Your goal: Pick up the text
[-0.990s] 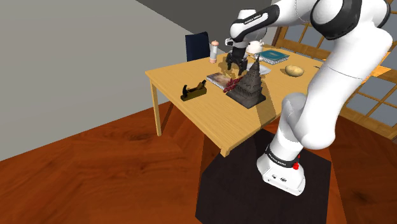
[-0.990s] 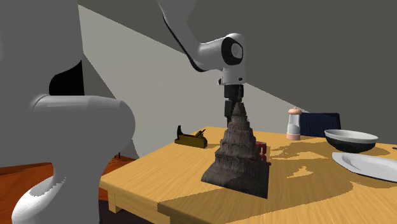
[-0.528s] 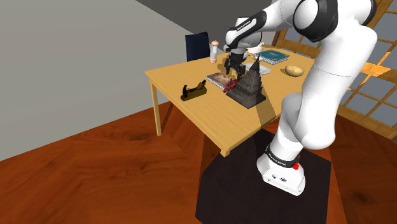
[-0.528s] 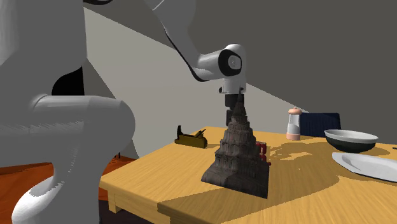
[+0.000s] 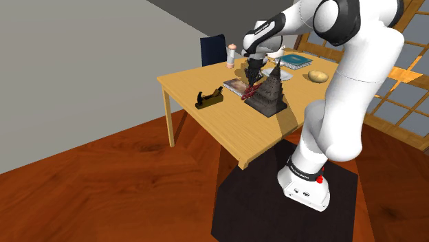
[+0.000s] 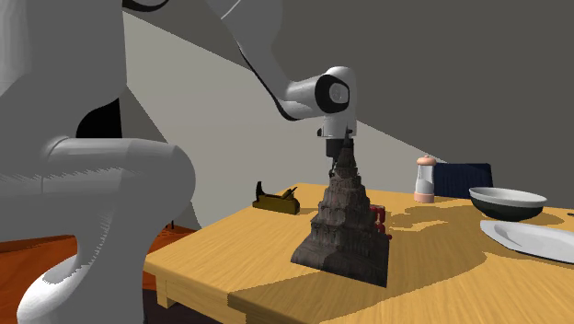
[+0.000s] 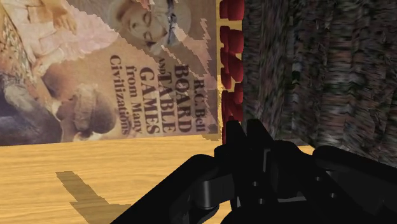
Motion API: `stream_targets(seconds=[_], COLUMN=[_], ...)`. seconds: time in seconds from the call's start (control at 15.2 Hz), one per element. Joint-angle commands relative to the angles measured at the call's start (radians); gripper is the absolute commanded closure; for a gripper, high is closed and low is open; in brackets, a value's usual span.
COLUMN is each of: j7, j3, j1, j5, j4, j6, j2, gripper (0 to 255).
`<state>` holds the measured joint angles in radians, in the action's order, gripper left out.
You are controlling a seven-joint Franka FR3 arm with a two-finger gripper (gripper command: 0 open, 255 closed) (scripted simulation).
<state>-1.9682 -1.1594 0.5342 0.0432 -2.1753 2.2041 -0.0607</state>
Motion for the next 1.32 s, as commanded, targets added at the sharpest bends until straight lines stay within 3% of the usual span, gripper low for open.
stream_targets(seconds=[0.0, 0.2, 0.73, 1.25], j7=[0.000, 0.001, 0.091, 0.138], j3=[0.000, 0.000, 0.006, 0.039], j1=[0.000, 0.001, 0.018, 0.011], j5=[0.000, -0.001, -0.126, -0.191], j4=[0.000, -0.002, 0.057, 0.122], j6=[0.000, 0.001, -0.106, -0.206], j2=[0.000, 0.001, 0.116, 0.186], gripper=[255, 255, 255, 255])
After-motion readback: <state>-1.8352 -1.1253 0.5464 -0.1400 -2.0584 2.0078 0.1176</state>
